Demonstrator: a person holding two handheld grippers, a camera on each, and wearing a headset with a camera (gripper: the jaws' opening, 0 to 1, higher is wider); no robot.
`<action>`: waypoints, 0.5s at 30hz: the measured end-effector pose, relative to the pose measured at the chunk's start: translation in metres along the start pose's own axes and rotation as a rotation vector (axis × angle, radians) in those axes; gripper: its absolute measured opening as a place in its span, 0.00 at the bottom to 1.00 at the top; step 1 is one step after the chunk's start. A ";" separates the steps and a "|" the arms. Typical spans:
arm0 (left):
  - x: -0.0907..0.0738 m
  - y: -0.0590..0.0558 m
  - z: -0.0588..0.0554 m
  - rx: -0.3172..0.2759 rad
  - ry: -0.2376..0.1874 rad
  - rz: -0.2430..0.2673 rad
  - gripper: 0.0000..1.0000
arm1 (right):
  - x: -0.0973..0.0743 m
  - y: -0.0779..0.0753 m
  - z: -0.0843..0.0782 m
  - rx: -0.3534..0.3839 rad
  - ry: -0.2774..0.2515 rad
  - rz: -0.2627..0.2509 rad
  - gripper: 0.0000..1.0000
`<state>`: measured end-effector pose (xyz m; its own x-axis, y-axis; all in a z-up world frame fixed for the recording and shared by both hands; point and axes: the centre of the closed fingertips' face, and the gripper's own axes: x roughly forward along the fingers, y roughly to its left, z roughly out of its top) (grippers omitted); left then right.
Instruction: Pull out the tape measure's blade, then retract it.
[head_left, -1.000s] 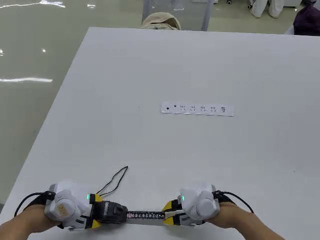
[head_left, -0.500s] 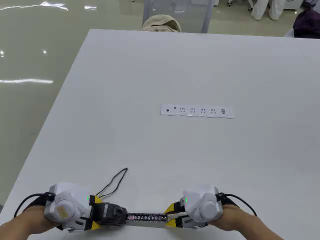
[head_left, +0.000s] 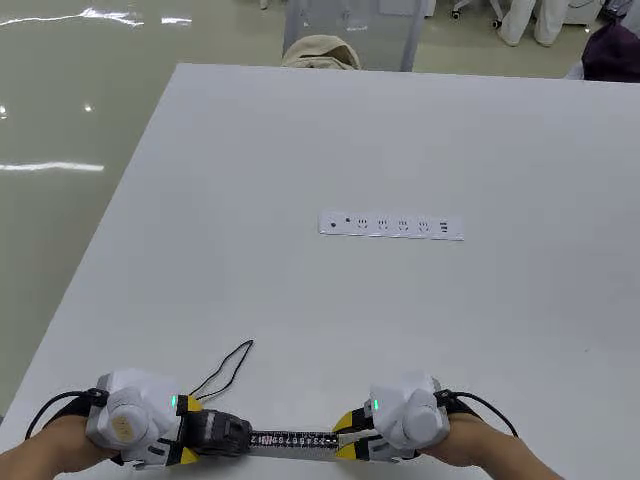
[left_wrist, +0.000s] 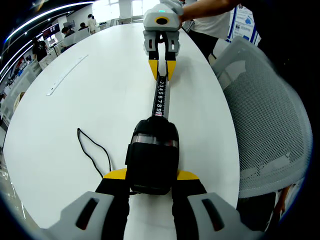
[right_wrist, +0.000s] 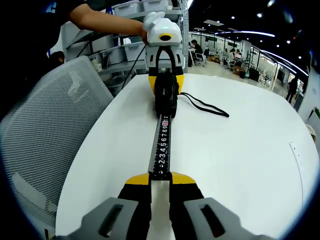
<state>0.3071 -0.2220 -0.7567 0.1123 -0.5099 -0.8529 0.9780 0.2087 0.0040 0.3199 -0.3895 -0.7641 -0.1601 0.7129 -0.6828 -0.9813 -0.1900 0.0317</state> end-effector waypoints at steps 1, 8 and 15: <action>0.000 0.000 0.000 0.000 0.000 0.000 0.28 | 0.000 0.000 0.000 0.000 0.000 0.000 0.10; 0.000 0.000 0.000 0.000 -0.001 -0.002 0.28 | -0.002 0.000 -0.002 0.002 0.002 0.000 0.10; 0.001 0.000 0.001 0.000 -0.002 -0.004 0.28 | -0.004 0.000 -0.005 0.007 0.005 0.001 0.10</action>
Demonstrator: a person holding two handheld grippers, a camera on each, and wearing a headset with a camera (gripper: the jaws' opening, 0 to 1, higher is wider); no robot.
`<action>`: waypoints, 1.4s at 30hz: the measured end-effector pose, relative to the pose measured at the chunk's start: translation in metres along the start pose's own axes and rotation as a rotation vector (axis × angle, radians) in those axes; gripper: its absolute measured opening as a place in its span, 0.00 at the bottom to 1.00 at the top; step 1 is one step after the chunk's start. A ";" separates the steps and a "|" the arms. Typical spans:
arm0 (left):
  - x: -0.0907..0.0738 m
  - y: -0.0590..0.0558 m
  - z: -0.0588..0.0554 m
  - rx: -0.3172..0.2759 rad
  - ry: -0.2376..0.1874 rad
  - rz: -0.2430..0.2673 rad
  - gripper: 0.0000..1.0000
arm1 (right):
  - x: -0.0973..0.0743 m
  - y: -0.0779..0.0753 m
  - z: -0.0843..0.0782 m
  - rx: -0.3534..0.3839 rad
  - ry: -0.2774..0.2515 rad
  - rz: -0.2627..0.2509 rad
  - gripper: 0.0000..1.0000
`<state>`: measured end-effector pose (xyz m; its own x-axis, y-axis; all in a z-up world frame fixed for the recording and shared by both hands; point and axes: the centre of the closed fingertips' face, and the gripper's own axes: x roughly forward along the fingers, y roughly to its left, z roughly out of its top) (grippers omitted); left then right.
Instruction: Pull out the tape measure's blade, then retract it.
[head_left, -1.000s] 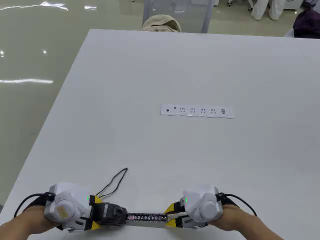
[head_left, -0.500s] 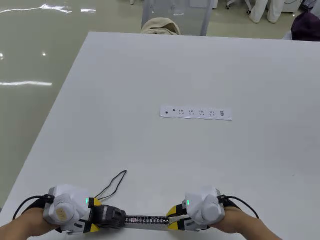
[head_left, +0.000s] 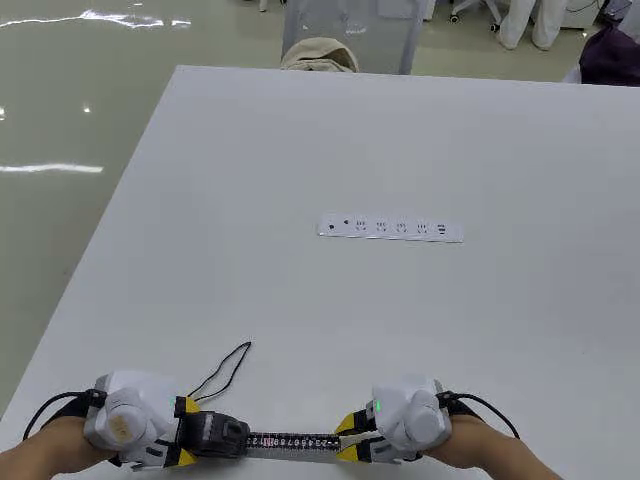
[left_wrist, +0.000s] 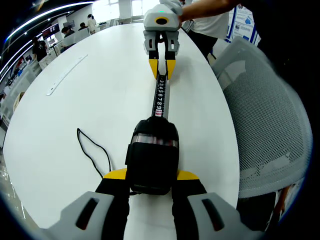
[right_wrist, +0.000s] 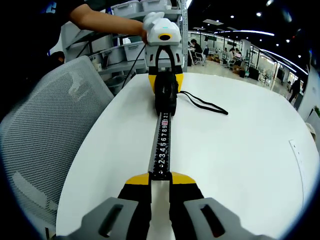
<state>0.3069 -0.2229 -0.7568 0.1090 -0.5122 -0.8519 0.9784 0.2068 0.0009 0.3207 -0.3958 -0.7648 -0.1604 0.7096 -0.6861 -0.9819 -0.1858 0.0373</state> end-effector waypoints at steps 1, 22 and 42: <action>0.000 0.000 0.000 0.000 0.000 0.000 0.28 | 0.000 0.000 0.000 0.001 0.000 0.000 0.10; 0.001 0.001 -0.001 0.006 0.006 -0.004 0.28 | -0.009 0.001 -0.011 0.003 0.010 -0.006 0.10; 0.000 0.000 0.000 0.006 0.008 -0.003 0.28 | -0.017 0.002 -0.017 0.013 0.016 -0.009 0.10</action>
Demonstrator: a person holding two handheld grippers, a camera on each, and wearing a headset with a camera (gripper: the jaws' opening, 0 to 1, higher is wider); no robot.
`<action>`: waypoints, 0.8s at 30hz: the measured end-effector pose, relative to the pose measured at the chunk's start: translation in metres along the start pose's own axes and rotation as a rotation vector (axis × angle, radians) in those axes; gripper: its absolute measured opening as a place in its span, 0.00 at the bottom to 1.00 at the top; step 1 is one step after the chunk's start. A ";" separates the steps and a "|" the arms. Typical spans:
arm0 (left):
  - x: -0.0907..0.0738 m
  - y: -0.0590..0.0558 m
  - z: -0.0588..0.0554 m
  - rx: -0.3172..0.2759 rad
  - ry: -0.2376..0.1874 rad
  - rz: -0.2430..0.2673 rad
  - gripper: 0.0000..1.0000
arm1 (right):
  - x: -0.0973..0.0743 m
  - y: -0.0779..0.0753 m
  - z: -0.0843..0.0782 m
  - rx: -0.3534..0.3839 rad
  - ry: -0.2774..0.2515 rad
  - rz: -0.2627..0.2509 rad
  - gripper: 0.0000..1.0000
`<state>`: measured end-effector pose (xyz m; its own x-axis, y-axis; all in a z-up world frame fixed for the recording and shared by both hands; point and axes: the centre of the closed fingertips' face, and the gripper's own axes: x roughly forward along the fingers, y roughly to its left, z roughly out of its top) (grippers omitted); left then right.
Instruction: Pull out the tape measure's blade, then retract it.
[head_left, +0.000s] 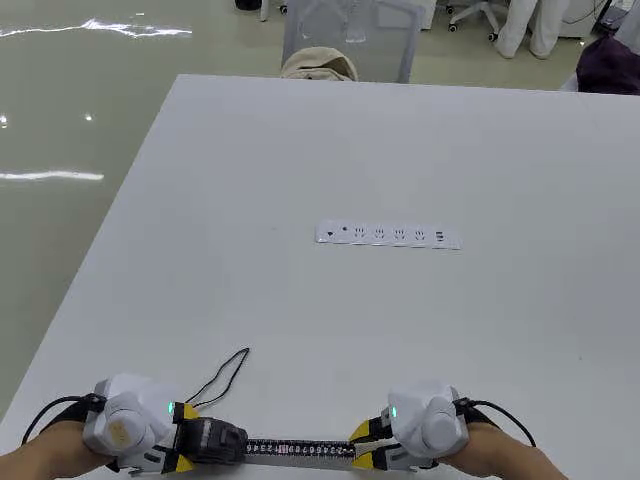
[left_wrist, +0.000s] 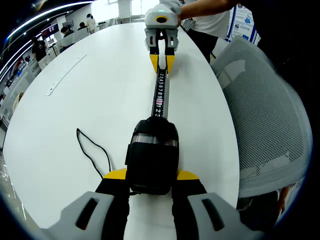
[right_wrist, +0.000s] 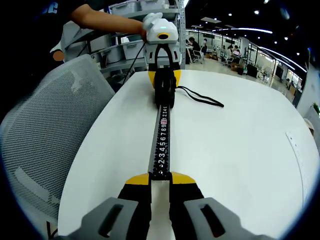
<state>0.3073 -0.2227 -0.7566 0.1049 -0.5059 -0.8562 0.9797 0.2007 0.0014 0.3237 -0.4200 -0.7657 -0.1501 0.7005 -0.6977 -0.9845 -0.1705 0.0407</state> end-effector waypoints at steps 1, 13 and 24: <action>0.000 0.000 0.000 0.000 0.000 0.000 0.28 | 0.000 0.000 0.000 0.001 0.000 0.001 0.10; 0.001 0.000 0.000 -0.001 -0.001 0.000 0.28 | -0.005 0.000 -0.005 0.006 0.005 0.003 0.10; 0.001 0.000 0.000 -0.002 -0.001 0.000 0.28 | -0.008 0.001 -0.006 0.013 0.001 0.004 0.10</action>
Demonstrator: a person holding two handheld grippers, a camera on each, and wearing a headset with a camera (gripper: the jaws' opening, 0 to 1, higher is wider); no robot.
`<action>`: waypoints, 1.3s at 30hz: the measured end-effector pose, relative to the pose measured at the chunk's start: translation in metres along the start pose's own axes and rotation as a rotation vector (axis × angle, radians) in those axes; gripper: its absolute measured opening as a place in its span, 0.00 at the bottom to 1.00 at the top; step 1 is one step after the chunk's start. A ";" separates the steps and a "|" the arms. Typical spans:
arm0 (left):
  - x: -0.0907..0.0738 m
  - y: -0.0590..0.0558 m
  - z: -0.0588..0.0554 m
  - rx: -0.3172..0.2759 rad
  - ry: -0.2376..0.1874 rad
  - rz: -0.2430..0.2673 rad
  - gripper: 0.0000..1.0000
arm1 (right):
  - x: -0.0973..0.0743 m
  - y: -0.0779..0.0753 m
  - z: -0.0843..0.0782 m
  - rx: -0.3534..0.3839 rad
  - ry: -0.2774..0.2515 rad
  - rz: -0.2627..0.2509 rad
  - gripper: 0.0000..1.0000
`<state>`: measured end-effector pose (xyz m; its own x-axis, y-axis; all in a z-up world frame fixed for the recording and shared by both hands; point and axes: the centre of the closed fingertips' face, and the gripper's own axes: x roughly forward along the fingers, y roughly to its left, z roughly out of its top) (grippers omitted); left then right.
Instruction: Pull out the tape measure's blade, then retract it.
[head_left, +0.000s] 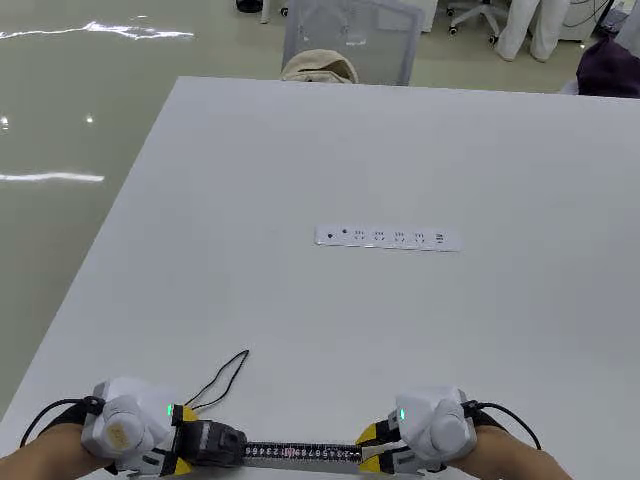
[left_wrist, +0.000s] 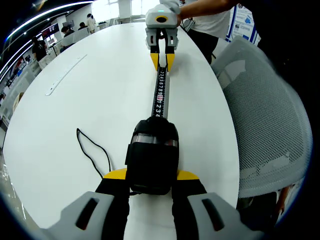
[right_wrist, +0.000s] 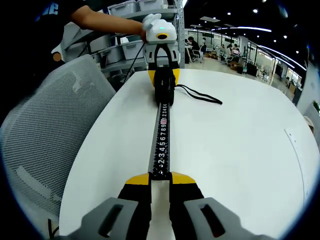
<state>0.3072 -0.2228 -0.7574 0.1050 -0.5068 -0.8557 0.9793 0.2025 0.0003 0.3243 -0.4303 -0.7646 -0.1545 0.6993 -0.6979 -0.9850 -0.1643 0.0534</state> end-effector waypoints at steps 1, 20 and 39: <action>0.000 0.000 0.000 0.000 0.000 0.000 0.28 | 0.000 0.000 0.000 0.001 -0.001 0.000 0.10; -0.001 0.000 0.001 0.000 0.003 0.001 0.28 | -0.007 0.000 -0.006 -0.003 0.006 0.001 0.10; 0.001 0.000 0.000 0.000 0.006 0.000 0.28 | -0.014 0.001 -0.015 -0.001 0.014 0.002 0.10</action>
<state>0.3074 -0.2233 -0.7585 0.1039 -0.5019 -0.8586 0.9793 0.2024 0.0002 0.3270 -0.4504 -0.7653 -0.1549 0.6893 -0.7077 -0.9847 -0.1661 0.0538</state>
